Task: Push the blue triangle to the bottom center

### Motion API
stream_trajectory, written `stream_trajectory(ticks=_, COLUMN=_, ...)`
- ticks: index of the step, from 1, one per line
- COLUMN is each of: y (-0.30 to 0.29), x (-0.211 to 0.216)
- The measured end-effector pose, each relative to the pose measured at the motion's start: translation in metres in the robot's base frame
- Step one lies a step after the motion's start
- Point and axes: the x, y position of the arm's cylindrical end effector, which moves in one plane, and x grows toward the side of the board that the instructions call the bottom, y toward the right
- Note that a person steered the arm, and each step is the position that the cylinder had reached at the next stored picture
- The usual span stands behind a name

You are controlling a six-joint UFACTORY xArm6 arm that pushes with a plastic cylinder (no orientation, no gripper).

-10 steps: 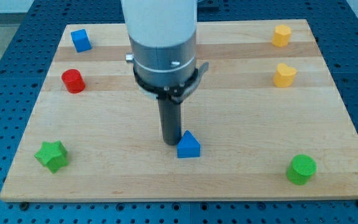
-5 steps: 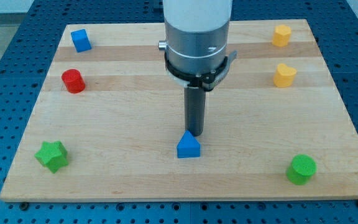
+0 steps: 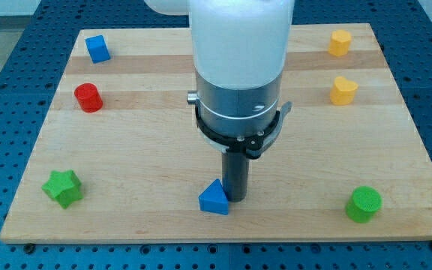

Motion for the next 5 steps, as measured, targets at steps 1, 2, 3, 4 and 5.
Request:
stream_trajectory(ticks=1, y=0.0, x=0.006)
stream_trajectory(ticks=2, y=0.0, x=0.011)
stream_trajectory(ticks=3, y=0.008, x=0.001)
stream_trajectory(ticks=4, y=0.012, x=-0.068)
stream_trajectory(ticks=5, y=-0.014, x=-0.128)
